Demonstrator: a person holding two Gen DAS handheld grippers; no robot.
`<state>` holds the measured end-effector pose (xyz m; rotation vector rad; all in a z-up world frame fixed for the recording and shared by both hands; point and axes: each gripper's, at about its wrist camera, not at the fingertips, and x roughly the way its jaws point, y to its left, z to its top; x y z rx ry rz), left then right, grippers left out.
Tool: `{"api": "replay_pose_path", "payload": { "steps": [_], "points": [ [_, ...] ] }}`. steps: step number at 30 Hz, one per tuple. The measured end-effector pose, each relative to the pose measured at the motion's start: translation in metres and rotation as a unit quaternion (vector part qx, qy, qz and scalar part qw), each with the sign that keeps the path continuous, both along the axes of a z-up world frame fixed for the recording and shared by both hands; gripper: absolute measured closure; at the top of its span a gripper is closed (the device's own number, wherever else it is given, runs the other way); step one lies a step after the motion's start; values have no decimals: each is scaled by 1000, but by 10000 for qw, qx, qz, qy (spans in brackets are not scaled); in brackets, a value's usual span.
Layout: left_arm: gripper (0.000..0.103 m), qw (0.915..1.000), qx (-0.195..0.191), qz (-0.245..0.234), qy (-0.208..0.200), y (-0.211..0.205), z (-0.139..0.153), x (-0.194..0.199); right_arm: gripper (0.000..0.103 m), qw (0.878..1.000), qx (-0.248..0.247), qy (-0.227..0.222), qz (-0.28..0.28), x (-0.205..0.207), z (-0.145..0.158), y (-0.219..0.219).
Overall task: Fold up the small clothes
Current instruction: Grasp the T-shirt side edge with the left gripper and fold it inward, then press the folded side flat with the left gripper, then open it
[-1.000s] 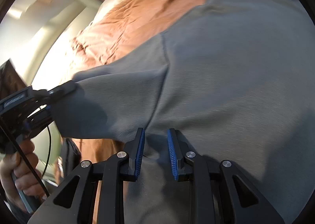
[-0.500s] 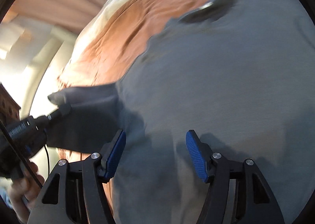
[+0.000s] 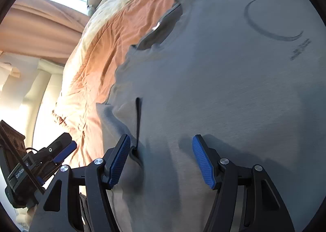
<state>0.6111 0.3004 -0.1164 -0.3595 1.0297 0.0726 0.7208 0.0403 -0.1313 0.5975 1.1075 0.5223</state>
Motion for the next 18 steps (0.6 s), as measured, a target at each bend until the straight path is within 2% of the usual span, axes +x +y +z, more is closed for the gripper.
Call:
{"api": "replay_pose_path", "payload": {
  "steps": [6, 11, 15, 18],
  "points": [
    [48, 9985, 137, 377, 376, 36, -30, -25, 41, 9985, 303, 98, 452, 9, -15, 28],
    [48, 9977, -12, 296, 608, 48, -59, -48, 41, 9974, 387, -55, 608, 27, -31, 47],
    [48, 9974, -109, 217, 679, 56, -77, -60, 41, 9977, 429, -74, 528, 42, -41, 55],
    [49, 9967, -274, 234, 727, 62, -90, -67, 43, 9979, 272, -117, 574, 51, -40, 62]
  ]
}}
